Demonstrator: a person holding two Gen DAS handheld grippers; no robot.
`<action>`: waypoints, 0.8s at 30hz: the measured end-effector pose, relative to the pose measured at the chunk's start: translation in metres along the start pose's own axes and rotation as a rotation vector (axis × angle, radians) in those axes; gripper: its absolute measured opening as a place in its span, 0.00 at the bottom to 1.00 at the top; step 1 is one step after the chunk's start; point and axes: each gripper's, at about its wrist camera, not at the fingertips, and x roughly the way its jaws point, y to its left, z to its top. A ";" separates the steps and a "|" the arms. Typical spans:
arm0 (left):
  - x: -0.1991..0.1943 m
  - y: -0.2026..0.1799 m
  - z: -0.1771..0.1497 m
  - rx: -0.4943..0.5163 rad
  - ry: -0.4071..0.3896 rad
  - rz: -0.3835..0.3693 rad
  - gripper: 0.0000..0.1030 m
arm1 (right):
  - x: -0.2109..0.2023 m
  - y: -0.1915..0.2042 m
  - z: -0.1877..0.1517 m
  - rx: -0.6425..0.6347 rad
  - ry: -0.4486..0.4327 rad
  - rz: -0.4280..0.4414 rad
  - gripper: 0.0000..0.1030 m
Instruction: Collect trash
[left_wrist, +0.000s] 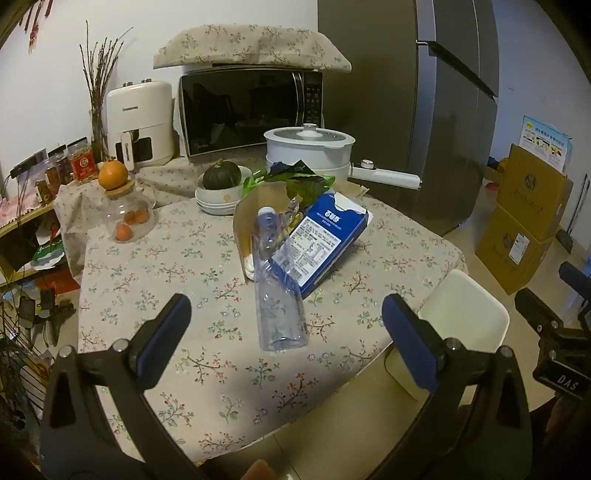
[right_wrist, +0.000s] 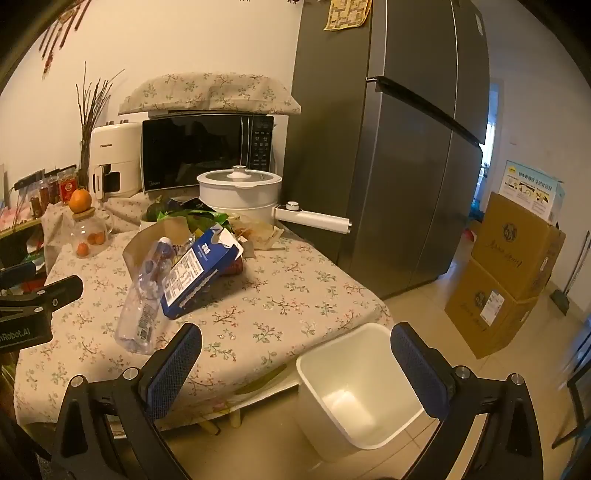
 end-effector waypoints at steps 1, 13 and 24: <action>0.000 0.001 0.001 0.000 0.000 0.000 1.00 | 0.000 0.001 -0.001 0.000 0.000 -0.001 1.00; 0.000 0.003 0.002 -0.003 -0.001 0.002 1.00 | 0.001 0.002 -0.001 -0.003 -0.006 0.002 1.00; -0.001 0.005 0.003 -0.001 -0.007 0.003 1.00 | 0.001 0.003 -0.003 -0.005 -0.005 0.005 1.00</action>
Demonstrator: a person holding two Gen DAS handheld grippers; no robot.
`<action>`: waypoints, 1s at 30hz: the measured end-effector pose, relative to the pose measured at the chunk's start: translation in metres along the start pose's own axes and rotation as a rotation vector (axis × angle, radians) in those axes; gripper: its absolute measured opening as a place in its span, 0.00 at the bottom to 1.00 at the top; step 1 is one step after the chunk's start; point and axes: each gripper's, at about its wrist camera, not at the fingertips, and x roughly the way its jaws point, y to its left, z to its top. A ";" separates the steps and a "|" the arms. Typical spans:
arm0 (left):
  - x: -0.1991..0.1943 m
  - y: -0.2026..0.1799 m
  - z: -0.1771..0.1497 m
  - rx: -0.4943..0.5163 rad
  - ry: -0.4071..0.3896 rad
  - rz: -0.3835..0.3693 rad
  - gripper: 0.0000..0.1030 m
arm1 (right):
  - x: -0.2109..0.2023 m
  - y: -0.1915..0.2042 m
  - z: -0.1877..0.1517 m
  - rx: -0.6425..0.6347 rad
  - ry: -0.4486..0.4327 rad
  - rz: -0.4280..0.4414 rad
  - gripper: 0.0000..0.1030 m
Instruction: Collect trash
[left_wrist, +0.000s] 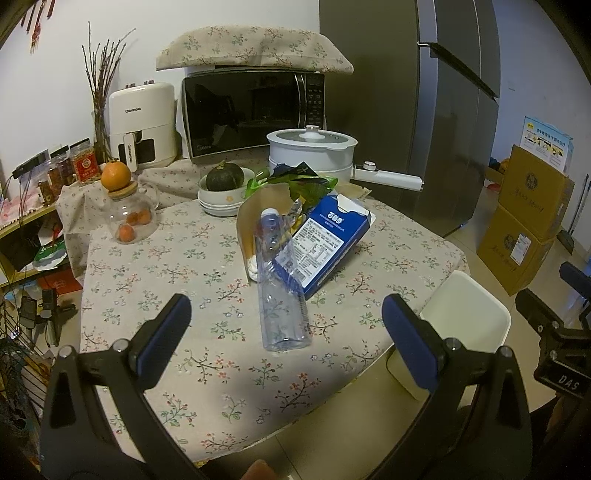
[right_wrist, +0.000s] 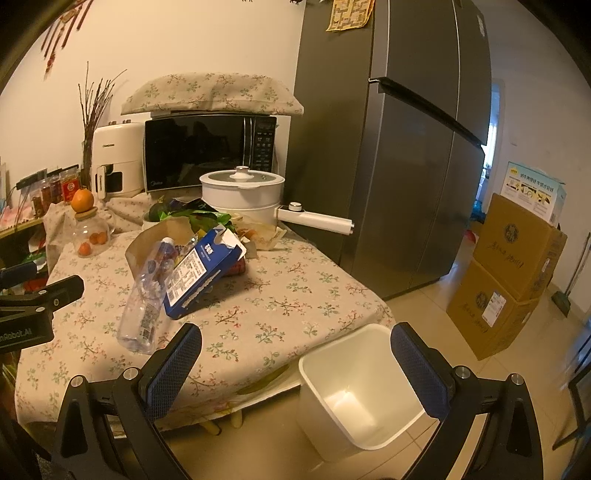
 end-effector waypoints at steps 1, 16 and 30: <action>0.000 0.000 0.000 0.001 -0.002 0.001 1.00 | 0.000 0.000 0.000 0.001 -0.001 0.001 1.00; -0.002 0.002 -0.002 0.000 -0.004 0.003 1.00 | 0.001 0.000 0.000 -0.004 0.014 0.000 1.00; -0.002 0.003 -0.003 0.002 -0.003 0.005 1.00 | 0.001 0.000 -0.001 -0.003 0.015 -0.001 1.00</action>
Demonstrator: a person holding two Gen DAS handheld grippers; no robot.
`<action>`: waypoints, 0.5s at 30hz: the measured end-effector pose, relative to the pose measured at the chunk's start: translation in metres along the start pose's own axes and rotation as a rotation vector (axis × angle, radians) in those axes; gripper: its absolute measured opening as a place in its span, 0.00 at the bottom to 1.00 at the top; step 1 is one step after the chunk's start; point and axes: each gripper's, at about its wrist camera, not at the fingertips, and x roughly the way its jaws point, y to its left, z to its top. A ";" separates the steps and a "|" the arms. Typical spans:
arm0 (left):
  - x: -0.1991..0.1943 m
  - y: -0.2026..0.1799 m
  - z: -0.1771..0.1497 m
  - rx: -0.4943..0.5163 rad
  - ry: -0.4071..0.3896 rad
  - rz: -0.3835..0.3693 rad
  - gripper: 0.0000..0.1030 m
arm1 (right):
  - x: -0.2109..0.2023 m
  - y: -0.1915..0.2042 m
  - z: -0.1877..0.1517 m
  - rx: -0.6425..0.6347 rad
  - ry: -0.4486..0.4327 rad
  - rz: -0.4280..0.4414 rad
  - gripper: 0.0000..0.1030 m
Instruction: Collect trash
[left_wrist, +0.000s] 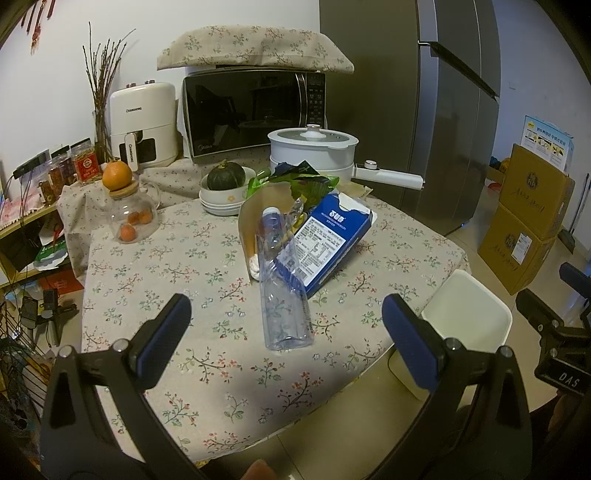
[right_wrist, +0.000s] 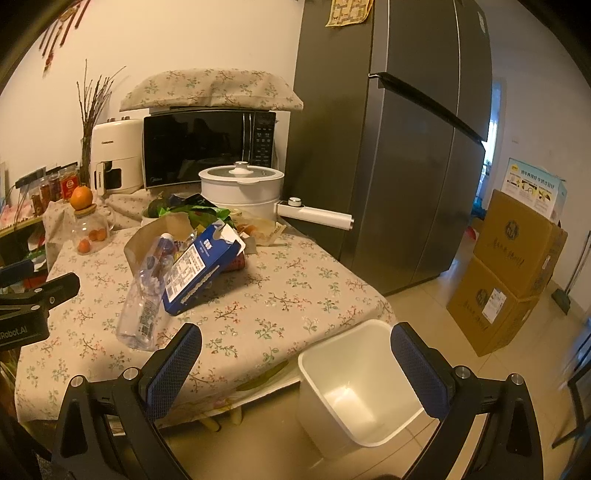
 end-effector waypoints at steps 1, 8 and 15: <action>0.000 0.000 0.000 -0.001 0.000 -0.001 1.00 | 0.000 -0.001 0.000 0.001 0.001 0.001 1.00; 0.000 -0.001 0.000 -0.001 0.002 0.000 1.00 | 0.000 -0.001 0.000 0.000 0.002 0.001 1.00; 0.000 0.000 -0.004 0.003 0.009 0.000 1.00 | 0.002 -0.003 -0.004 0.005 0.015 0.000 1.00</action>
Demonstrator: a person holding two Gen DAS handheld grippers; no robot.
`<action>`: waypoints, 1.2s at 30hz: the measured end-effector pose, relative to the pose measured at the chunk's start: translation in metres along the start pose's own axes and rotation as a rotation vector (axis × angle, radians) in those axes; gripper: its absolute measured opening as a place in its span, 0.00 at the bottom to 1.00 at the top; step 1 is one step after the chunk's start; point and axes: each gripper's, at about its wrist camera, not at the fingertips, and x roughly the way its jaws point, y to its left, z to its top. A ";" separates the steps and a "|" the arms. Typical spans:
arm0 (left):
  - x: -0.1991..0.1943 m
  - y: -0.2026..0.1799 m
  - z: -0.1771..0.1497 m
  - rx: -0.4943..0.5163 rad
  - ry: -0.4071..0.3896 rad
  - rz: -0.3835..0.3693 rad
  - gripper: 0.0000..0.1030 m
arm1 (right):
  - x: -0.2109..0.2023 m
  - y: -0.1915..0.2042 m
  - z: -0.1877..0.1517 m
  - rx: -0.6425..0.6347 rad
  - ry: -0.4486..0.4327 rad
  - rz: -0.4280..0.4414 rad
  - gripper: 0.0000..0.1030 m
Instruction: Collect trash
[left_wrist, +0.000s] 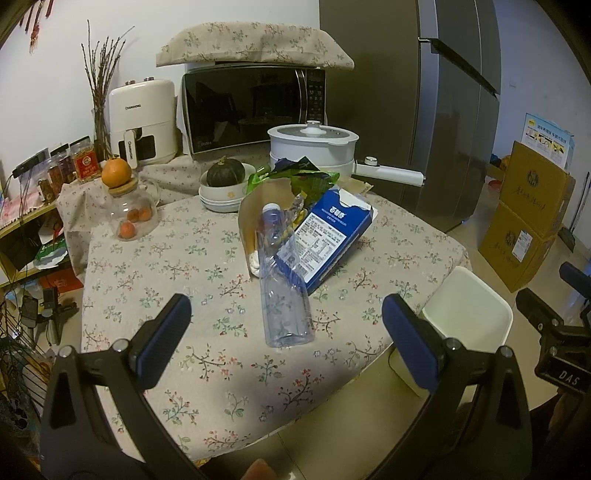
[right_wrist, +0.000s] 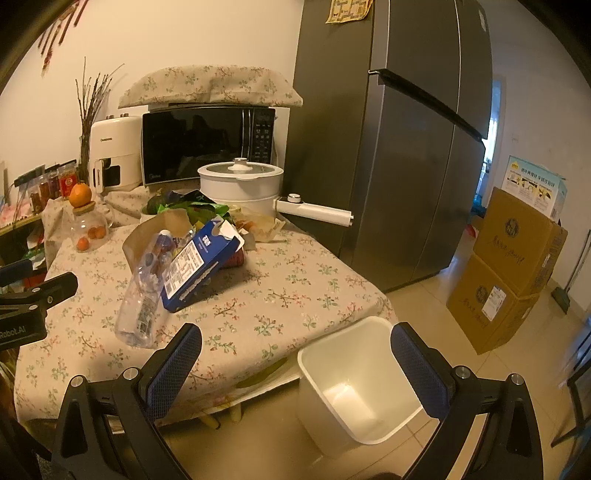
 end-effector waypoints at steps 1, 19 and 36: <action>0.000 0.000 -0.001 0.000 0.000 0.000 1.00 | 0.000 0.000 0.000 0.001 0.002 -0.001 1.00; 0.014 -0.002 0.001 0.000 0.036 0.023 1.00 | -0.006 -0.007 0.006 -0.015 0.006 -0.006 1.00; 0.024 0.003 0.021 -0.033 0.066 -0.073 1.00 | -0.002 -0.012 0.043 0.007 0.051 0.112 1.00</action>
